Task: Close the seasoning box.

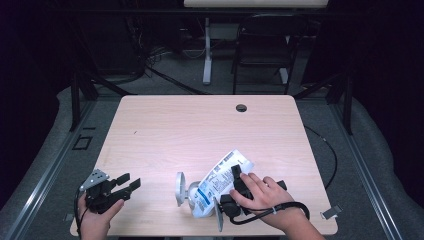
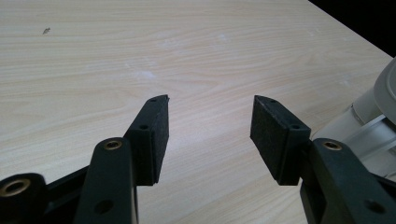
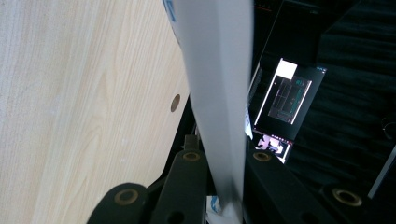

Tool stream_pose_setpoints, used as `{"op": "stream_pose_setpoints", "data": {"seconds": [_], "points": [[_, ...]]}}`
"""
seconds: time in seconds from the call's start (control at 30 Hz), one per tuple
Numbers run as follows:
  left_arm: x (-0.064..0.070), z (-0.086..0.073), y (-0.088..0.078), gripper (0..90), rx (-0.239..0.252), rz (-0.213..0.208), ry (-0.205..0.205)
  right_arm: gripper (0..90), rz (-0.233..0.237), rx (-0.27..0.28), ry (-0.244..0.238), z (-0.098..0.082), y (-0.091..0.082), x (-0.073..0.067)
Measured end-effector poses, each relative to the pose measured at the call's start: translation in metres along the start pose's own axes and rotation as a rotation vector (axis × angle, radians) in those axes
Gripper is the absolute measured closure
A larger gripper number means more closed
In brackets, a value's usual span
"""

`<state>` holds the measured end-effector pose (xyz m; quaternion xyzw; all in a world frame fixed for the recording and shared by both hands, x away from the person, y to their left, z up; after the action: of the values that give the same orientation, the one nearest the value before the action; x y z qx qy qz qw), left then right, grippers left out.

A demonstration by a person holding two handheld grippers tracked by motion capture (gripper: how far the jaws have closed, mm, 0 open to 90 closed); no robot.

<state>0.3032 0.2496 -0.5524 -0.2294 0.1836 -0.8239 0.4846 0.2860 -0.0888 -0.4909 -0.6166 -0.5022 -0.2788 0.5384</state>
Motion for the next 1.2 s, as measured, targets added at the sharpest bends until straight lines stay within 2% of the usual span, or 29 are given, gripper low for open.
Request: {"op": "stream_pose_setpoints", "data": {"seconds": [0.5, 1.2], "points": [[0.0001, 0.0006, -0.0005, 47.6, 0.004, 0.002, 0.001, 89.6, -0.002, 0.021, 0.005, 0.0023, 0.0008, 0.0008], [0.0, 0.0006, -0.0006, 47.6, 0.006, 0.002, -0.002, 89.6, 0.003, 0.009, -0.003, 0.0032, -0.0021, 0.0025]]}}
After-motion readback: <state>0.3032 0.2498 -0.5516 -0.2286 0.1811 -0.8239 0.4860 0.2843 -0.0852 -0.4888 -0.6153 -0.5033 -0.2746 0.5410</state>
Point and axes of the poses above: each handheld gripper's, and its own axes: y roughly forward along the jaws, z roughly out of its top, x roughly to its right, the point moved 6 cm from there along y, roughly forward along the jaws, and after that the axes turned 4 degrees about z, right-handed, at the moved point
